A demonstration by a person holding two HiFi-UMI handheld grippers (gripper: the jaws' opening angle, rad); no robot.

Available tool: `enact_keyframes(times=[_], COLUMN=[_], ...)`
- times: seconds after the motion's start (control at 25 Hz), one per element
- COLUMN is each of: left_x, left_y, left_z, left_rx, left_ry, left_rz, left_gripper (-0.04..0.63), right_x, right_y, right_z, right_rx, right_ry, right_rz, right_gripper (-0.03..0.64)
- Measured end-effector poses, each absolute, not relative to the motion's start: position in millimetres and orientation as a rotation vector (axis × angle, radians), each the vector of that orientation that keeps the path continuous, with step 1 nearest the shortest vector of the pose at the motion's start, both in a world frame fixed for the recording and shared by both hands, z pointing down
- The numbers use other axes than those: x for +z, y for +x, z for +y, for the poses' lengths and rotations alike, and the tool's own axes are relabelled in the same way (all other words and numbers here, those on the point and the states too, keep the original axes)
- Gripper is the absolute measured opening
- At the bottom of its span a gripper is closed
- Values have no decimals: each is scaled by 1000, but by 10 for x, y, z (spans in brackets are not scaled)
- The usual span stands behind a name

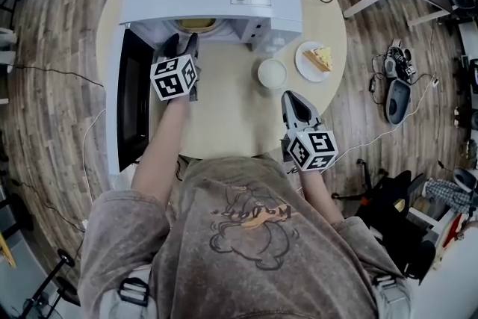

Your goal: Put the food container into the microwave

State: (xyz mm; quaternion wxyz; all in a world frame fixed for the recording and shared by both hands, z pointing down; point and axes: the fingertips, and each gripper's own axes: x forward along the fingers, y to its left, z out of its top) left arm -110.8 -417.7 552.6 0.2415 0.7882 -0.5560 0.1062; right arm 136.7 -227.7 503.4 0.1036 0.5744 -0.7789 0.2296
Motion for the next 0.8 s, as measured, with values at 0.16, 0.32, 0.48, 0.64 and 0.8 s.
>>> enact_keyframes(times=[0.16, 0.32, 0.48, 0.64, 0.8], left_x=[5387, 5260, 5174, 5091, 5025], left_y=[-1144, -1196, -1259, -1280, -1200], left_z=[-3925, -3617, -3318, -2964, -2540], left_rx=[269, 252, 248, 215, 185], left_ry=[2171, 2175, 2170, 2143, 2127], left_rz=[-1527, -1537, -1570, -1615, -1635], left_gripper=[216, 216, 216, 216, 216], right_x=[5000, 4956, 4932, 4900, 4893], right_y=[1323, 1245, 1184, 1176, 1239], right_z=[-2204, -2149, -2071, -1897, -1633], right_rx=[667, 651, 640, 608, 599], right_ry=[1693, 1651, 1592, 1505, 1440], right_rz=[-2324, -2373, -2429, -2487, -2524], right_gripper=[5, 5, 5, 5, 5])
